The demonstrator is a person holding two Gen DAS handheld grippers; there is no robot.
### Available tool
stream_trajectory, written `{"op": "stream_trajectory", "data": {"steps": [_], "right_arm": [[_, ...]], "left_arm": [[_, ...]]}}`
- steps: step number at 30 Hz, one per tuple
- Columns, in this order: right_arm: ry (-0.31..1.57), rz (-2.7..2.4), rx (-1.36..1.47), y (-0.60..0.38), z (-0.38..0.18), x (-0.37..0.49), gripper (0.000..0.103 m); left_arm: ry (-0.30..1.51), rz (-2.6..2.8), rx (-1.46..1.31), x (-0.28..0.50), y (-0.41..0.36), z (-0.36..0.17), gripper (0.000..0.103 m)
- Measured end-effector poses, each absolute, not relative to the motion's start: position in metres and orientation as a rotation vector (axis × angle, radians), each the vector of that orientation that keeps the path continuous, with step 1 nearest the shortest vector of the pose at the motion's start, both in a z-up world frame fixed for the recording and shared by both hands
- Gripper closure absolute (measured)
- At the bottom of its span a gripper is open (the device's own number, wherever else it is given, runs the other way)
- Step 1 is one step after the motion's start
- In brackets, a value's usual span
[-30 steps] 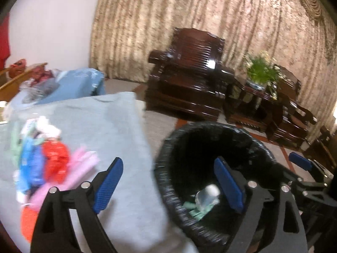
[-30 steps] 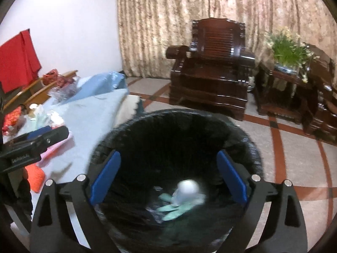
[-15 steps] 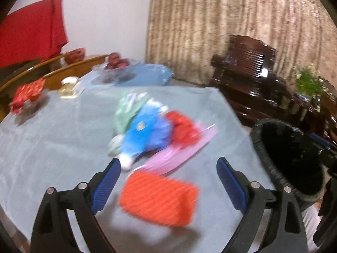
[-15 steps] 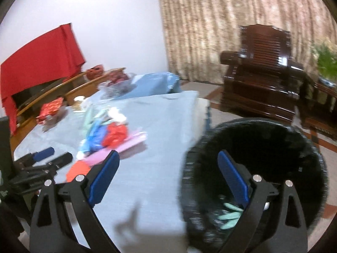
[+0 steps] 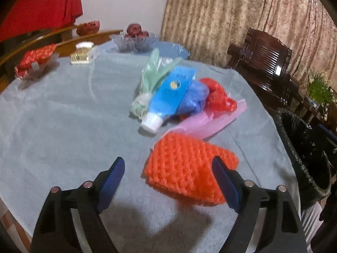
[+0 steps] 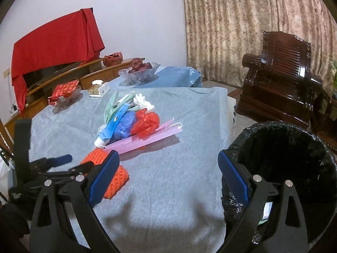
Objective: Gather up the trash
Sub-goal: 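Grasp the orange foam net with the left gripper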
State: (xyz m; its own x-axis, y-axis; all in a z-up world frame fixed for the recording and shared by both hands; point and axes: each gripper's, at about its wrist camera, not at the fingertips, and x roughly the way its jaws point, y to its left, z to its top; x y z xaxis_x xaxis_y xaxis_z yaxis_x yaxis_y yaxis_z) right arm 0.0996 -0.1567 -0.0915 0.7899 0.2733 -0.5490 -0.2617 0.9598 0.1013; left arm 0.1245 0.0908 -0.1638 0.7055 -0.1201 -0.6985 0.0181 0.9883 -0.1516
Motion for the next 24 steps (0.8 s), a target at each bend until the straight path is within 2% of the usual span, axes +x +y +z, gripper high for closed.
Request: {"op": "stream_trajectory", "data": {"steps": [2,3,7,9,11,14,24], "right_arm": [[0.599,0.288,0.017,-0.157,-0.093,0.099,0.011],[0.602,0.287,0.014,-0.157,-0.095,0.099,0.011],[0.622,0.282,0.003,-0.155,-0.099,0.101,0.011],[0.628,0.285,0.004,-0.154,-0.1,0.102,0.011],[0.632,0.29,0.002,-0.153,-0.1,0.104,0.011],[0.638,0.291,-0.002,-0.15,-0.099,0.106,0.011],[0.613,0.304,-0.003,-0.143,-0.088,0.112,0.011]], "left_arm": [[0.813,-0.087,-0.151,0.127,0.09,-0.172,0.028],[0.834,-0.103,-0.17,0.129,0.089,-0.177,0.036],[0.838,-0.123,-0.192,0.129,0.088,-0.181,0.054],[0.829,-0.123,-0.168,0.127,0.086,-0.178,0.069],[0.818,-0.127,-0.153,0.125,0.084,-0.174,0.079],[0.799,-0.14,-0.157,0.121,0.083,-0.165,0.082],[0.756,-0.182,-0.179,0.102,0.088,-0.128,0.082]]}}
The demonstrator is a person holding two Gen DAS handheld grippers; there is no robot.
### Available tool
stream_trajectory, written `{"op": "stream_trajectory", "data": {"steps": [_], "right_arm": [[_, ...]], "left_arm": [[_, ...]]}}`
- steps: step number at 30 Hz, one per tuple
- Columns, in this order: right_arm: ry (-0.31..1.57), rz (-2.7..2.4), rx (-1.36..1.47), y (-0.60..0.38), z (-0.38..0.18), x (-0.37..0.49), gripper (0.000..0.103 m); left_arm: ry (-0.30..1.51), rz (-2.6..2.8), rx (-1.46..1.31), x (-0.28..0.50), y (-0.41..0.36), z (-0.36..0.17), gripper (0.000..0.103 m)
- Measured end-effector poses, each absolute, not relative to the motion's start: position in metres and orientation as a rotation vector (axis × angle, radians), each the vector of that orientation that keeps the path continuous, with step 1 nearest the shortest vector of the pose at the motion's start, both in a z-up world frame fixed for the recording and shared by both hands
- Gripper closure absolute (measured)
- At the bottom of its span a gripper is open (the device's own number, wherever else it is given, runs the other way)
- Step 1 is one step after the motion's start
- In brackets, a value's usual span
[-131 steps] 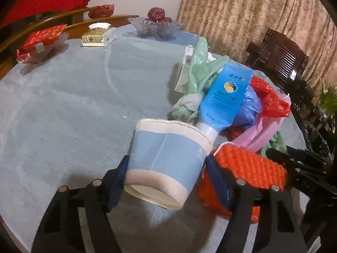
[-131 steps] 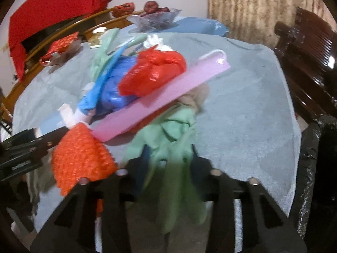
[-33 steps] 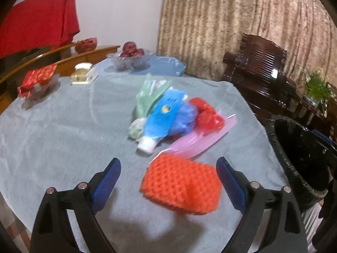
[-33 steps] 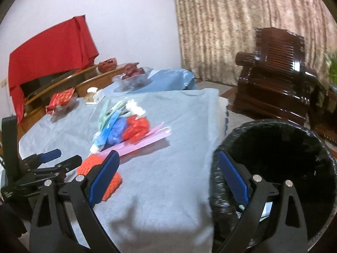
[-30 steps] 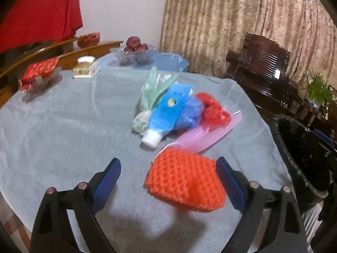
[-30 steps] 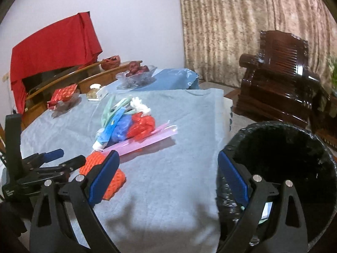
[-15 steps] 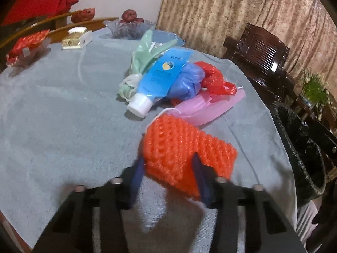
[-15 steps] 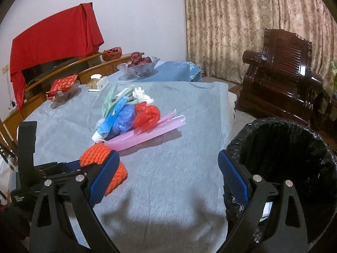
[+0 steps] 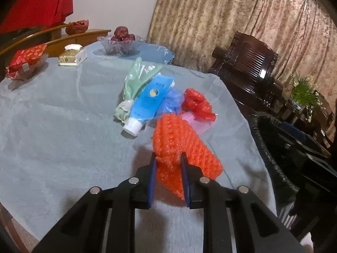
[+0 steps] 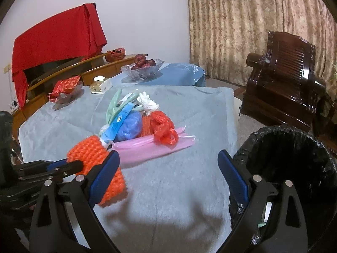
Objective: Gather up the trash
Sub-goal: 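Grasp the orange foam net with the left gripper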
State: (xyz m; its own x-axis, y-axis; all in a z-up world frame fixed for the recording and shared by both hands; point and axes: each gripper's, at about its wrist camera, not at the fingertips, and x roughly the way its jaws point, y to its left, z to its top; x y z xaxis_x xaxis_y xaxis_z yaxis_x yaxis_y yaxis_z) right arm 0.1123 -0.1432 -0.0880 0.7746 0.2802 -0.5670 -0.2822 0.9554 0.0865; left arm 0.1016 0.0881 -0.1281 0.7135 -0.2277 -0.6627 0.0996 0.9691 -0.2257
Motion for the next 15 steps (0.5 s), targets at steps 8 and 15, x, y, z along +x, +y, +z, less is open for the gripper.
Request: {"op": "stream_trajectory", "data": {"steps": [8,15], "right_arm": [[0.615,0.331,-0.007,-0.128,-0.089,0.123,0.011],[0.616,0.319,-0.019,-0.109,-0.099,0.146,0.011]], "left_arm": [[0.734,-0.119,-0.15,0.087,0.106,-0.123,0.082],[0.692,-0.051,-0.142,0.108,0.127,-0.121,0.082]]}}
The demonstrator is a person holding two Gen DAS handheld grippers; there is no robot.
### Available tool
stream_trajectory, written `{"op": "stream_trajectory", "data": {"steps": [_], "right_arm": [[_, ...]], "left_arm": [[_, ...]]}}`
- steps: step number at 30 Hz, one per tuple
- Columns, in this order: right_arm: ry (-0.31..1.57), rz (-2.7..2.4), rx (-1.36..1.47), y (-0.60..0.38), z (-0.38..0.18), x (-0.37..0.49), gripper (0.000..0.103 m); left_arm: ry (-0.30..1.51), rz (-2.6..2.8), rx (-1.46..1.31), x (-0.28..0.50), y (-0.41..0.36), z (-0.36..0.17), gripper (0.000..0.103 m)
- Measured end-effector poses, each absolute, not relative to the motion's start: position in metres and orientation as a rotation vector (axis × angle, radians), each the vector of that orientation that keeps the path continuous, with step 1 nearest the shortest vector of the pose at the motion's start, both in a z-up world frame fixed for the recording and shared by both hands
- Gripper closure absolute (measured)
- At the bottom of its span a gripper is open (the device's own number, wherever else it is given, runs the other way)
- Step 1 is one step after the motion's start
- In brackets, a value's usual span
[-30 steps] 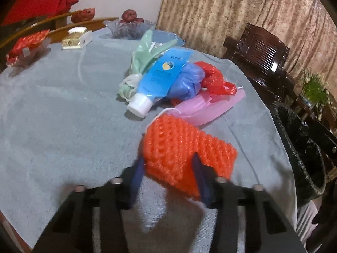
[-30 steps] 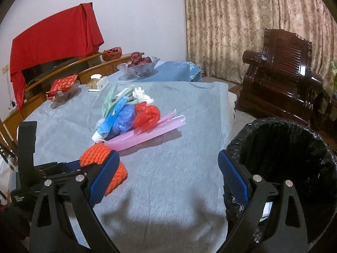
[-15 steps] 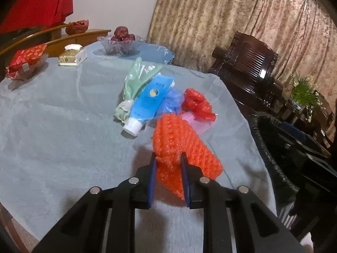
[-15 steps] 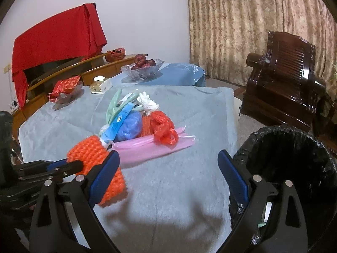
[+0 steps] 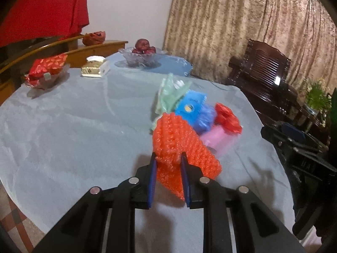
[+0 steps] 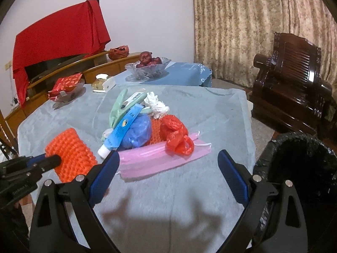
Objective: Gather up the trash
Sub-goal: 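Grasp the orange foam net with the left gripper, then grasp the red plastic bag with the right gripper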
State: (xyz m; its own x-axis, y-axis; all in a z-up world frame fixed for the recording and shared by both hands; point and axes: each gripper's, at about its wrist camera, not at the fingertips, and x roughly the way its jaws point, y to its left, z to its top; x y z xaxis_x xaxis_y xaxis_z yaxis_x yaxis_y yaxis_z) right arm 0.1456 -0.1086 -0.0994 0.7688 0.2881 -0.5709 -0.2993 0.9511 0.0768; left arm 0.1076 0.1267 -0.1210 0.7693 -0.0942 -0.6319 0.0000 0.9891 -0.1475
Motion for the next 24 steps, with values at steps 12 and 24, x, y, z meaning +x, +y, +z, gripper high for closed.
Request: {"op": "stream_trajectory", "data": {"steps": [12,24], "right_arm": [[0.674,0.281,-0.042,-0.098,-0.127,0.214,0.03],[0.795,0.345,-0.042,-0.089,-0.154,0.239,0.086]], "left_arm": [[0.638,-0.026,-0.181,0.159,0.131,-0.114,0.082],[0.666,-0.022,-0.189,0.18,0.126,-0.123,0.082]]}}
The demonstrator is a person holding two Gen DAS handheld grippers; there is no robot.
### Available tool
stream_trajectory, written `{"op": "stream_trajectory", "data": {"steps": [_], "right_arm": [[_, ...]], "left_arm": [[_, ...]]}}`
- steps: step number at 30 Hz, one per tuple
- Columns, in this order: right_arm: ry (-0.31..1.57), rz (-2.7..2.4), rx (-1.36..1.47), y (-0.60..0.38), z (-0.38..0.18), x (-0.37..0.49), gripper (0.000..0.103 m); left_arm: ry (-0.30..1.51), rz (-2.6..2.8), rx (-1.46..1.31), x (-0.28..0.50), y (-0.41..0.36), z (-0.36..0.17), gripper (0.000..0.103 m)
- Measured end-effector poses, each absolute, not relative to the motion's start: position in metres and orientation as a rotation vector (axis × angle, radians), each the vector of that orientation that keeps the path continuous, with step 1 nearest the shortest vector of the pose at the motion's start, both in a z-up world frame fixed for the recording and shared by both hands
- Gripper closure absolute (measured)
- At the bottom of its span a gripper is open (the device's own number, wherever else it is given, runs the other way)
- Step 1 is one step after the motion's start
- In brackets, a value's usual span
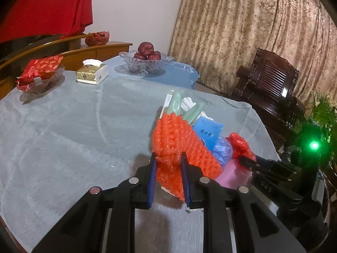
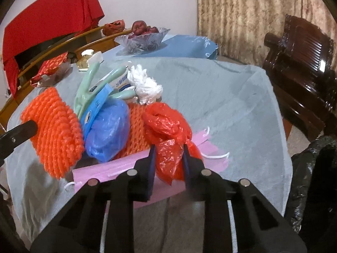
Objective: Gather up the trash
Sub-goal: 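Grasp the red plastic bag with the right gripper, then move net and red bag over the bin and release both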
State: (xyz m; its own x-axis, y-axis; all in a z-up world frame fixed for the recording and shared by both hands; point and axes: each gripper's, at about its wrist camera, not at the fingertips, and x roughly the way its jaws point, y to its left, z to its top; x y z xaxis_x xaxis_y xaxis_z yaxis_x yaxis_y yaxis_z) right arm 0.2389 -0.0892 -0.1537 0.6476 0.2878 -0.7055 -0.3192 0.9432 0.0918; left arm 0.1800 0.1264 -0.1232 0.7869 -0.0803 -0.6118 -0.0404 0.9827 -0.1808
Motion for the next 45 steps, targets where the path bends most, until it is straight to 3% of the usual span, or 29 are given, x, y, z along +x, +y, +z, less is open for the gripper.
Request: {"op": "stream_trajectory", "data": {"steps": [2,13,25,45], "right_arm": [[0.784,0.355,-0.037,-0.089,-0.15,0.236,0.091],[0.652,0.368,0.007,-0.114,-0.091,0.205,0.091],[0.557,0.275,0.036,-0.187,-0.043,0.157,0.091],[0.585,-0.058,0.098,-0.344,-0.065,0.096,0.091]], "left_arm": [[0.663,-0.023,-0.188,0.18,0.126,-0.123,0.082],[0.583,-0.049,-0.178,0.173,0.109,-0.091,0.082],[0.536,-0.193,-0.139,0.17,0.037,-0.06,0.082],[0.574,-0.52,-0.039,0.168,-0.137,-0.062,0.082]]}}
